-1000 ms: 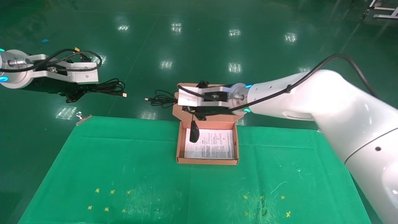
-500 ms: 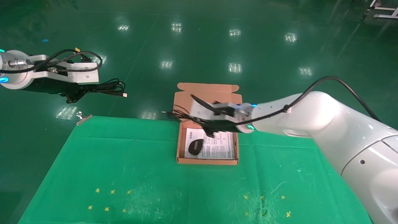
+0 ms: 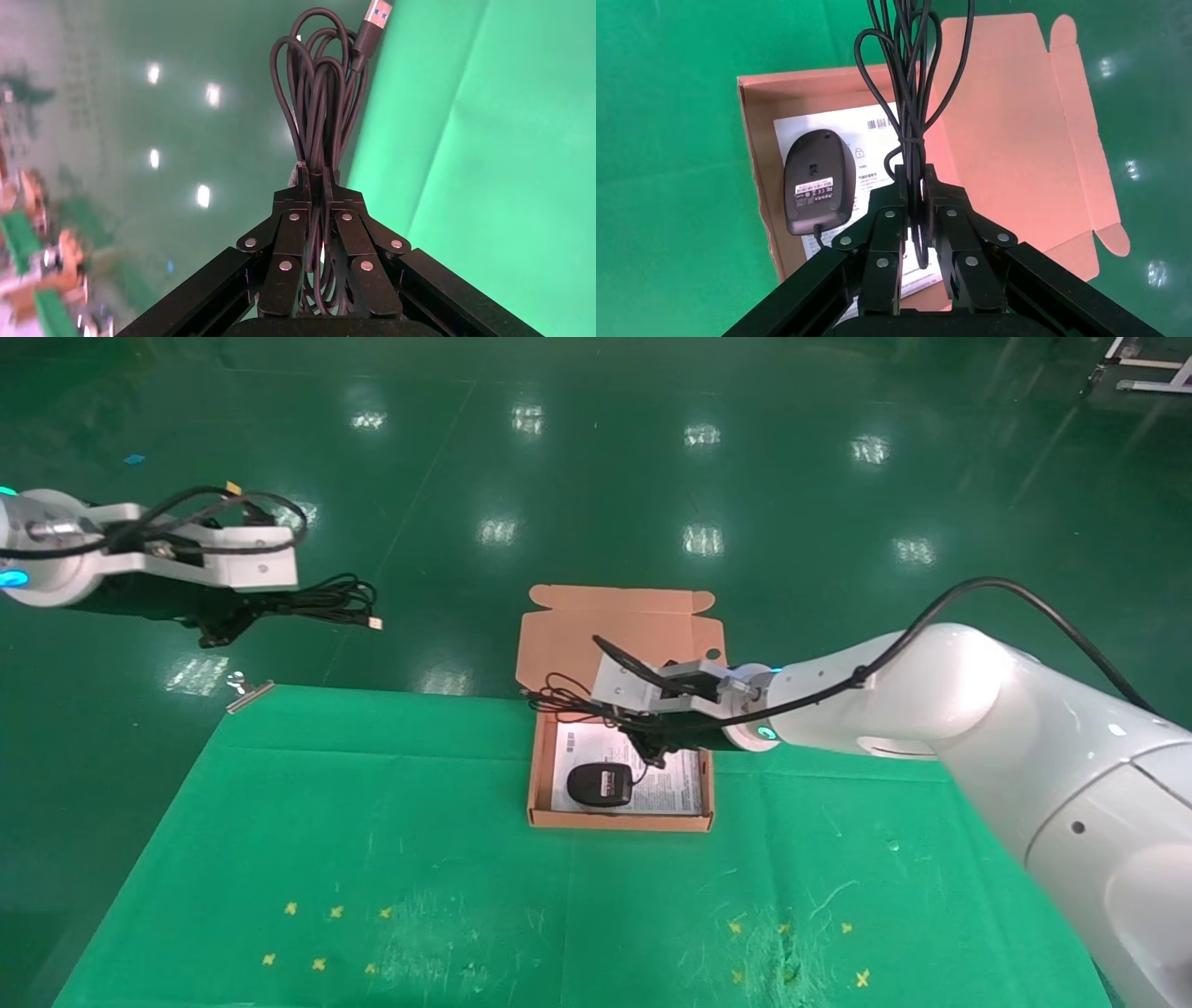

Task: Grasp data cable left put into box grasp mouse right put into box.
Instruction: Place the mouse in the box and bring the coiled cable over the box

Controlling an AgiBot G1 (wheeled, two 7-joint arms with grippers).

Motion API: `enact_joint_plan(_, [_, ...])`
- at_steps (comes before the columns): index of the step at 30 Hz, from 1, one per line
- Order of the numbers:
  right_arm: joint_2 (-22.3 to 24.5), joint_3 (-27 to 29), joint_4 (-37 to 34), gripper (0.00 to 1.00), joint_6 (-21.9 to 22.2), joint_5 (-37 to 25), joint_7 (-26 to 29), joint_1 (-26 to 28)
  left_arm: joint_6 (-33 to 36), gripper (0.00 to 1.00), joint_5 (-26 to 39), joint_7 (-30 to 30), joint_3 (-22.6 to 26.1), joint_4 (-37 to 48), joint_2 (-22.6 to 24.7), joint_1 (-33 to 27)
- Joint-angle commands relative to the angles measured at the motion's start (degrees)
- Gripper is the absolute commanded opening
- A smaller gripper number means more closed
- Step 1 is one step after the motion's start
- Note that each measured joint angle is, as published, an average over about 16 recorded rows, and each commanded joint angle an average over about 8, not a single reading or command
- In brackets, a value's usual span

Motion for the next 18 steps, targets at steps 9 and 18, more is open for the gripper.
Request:
enact_joint_plan(9, [2.10,-0.68,0.87,1.00,-0.44,-0.04,0.98,0.44,-6.47,0.00,-3.75,5.75,-0.42,5.54,5.95,4.26])
enact_joint_plan(18, [8.01,0.41,0.13,1.00,-0.19,0.57,-0.65,1.93,-14.45,0.00,-9.53,17.69,-1.78,16.84,15.23,8.02])
